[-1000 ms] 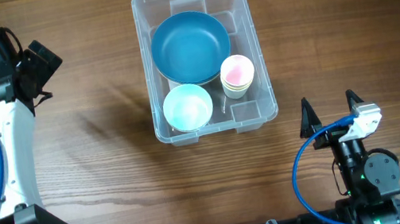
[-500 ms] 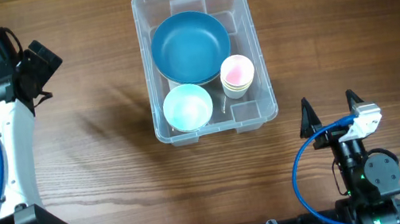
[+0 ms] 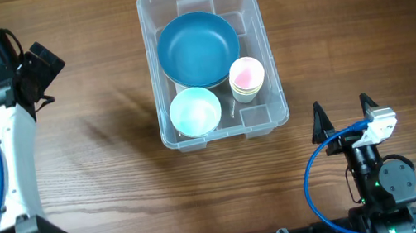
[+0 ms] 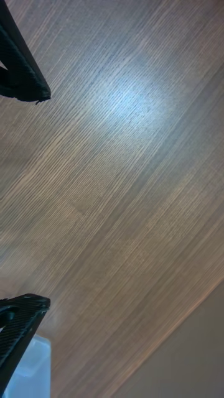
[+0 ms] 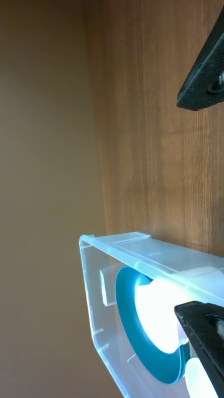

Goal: Pack container

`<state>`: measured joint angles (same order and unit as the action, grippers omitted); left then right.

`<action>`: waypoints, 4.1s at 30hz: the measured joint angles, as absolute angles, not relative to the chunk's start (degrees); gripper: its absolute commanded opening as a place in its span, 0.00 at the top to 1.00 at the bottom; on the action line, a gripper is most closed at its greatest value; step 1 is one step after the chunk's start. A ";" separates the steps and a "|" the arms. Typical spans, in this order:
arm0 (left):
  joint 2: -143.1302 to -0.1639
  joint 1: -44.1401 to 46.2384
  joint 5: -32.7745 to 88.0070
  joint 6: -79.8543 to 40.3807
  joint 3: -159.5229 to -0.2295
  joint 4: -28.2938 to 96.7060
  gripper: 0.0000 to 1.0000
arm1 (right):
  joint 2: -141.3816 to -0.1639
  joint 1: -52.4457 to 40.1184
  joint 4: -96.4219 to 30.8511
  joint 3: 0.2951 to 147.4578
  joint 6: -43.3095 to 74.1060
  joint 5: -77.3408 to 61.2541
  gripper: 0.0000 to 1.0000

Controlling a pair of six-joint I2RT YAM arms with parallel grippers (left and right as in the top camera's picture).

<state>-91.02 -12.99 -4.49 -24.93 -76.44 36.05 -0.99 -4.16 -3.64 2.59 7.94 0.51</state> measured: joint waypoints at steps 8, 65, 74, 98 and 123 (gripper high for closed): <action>-71.46 -11.99 -0.01 -24.93 -76.36 37.87 0.00 | -0.99 -4.16 -3.64 2.59 7.94 0.51 0.00; -4.38 -3.05 4.43 -24.75 -7.64 -1.76 0.00 | -0.89 -4.16 -3.81 2.57 7.94 0.54 0.00; -2.02 -3.05 4.43 -24.75 -4.99 -3.51 0.00 | -0.89 -4.16 -3.81 2.57 7.94 0.51 0.00; -0.82 -3.05 5.91 -8.93 -0.80 2.59 0.00 | -0.89 -4.16 -3.81 2.57 7.94 0.51 0.00; -0.82 -3.05 5.93 10.46 -0.80 1.50 0.00 | -0.89 -4.16 -3.81 2.57 7.94 0.51 0.00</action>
<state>-0.82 -3.05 5.93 10.46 -0.80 1.50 -0.89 -4.16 -3.81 2.57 7.94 0.51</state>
